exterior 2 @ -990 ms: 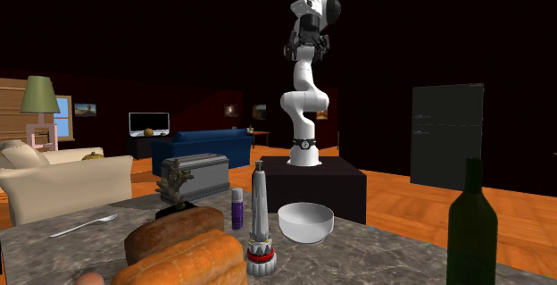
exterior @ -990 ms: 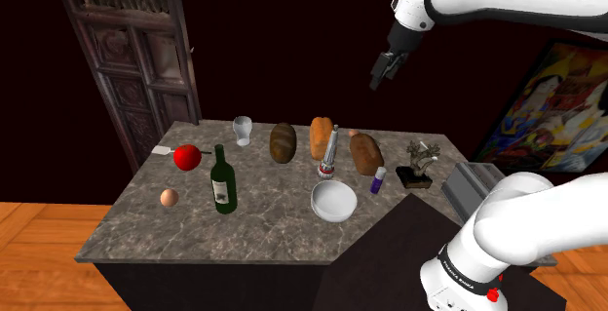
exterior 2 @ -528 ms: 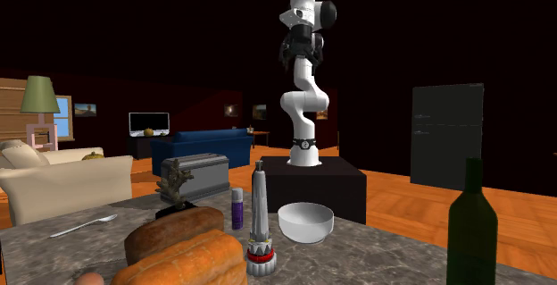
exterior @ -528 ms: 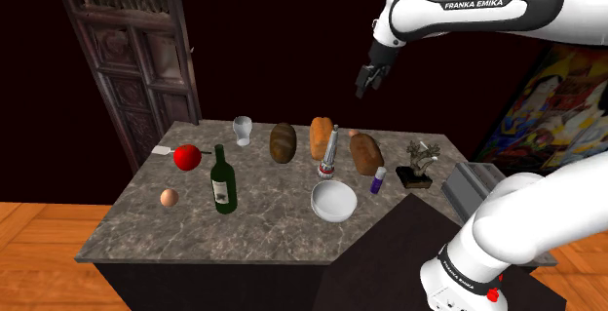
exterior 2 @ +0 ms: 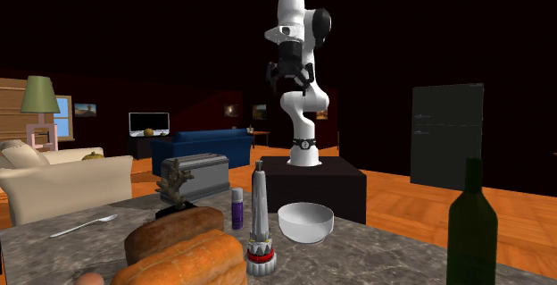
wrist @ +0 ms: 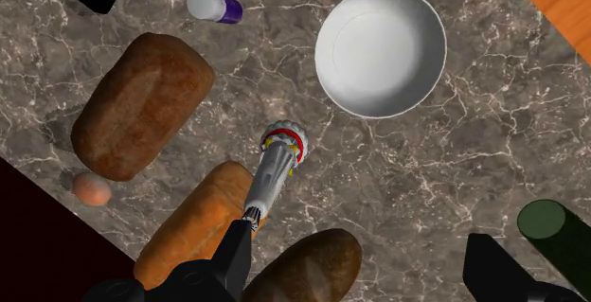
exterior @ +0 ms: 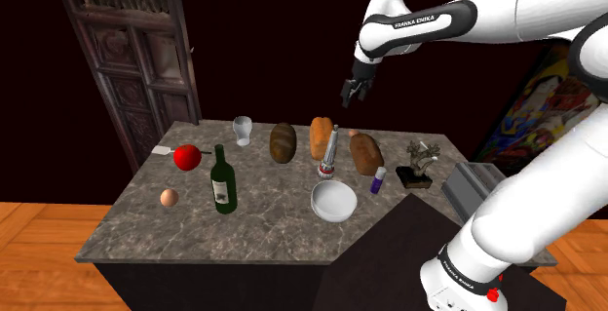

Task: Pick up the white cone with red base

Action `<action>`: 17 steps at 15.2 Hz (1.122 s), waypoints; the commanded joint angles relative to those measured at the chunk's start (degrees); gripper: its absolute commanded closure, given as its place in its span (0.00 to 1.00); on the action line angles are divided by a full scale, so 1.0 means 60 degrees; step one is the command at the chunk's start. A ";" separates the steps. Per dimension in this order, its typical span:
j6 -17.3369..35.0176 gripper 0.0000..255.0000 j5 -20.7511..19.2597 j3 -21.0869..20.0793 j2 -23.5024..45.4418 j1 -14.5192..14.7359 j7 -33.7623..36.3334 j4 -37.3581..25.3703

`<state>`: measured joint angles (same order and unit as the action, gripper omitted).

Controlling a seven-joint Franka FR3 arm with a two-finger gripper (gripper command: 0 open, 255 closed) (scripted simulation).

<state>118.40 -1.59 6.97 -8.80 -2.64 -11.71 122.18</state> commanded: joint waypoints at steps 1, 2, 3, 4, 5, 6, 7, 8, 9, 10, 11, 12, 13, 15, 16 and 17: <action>0.0147 0.00 0.0133 0.0124 0.0718 -0.0065 -0.0138 -0.0387; 0.0223 0.00 0.0208 0.0173 0.1078 -0.0097 -0.0201 -0.0580; 0.0291 0.00 0.0287 0.0218 0.1441 -0.0132 -0.0264 -0.0782; 0.0349 0.00 0.0369 0.0257 0.1805 -0.0171 -0.0328 -0.0994; 0.0398 0.00 0.0454 0.0293 0.2171 -0.0212 -0.0391 -0.1215; 0.0438 0.00 0.0541 0.0322 0.2538 -0.0259 -0.0454 -0.1447; 0.0469 0.00 0.0628 0.0346 0.2906 -0.0310 -0.0515 -0.1689; 0.0490 0.00 0.0716 0.0365 0.3276 -0.0365 -0.0574 -0.1941; 0.0503 0.00 0.0803 0.0380 0.3648 -0.0422 -0.0631 -0.2203; 0.0505 0.00 0.0889 0.0391 0.4021 -0.0483 -0.0684 -0.2477; 0.0498 0.00 0.0973 0.0397 0.4396 -0.0548 -0.0735 -0.2761; 0.0482 0.00 0.1054 0.0400 0.4773 -0.0616 -0.0781 -0.3056; 0.0456 0.00 0.1131 0.0397 0.5152 -0.0687 -0.0822 -0.3364; 0.0375 0.00 0.1278 0.0388 0.5917 -0.0835 -0.0892 -0.4016; 0.0319 0.00 0.1345 0.0379 0.6305 -0.0912 -0.0920 -0.4363; 0.0302 0.00 0.1362 0.0373 0.6413 -0.0936 -0.0926 -0.4462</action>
<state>120.54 6.25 9.29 27.71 -7.94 -17.19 97.35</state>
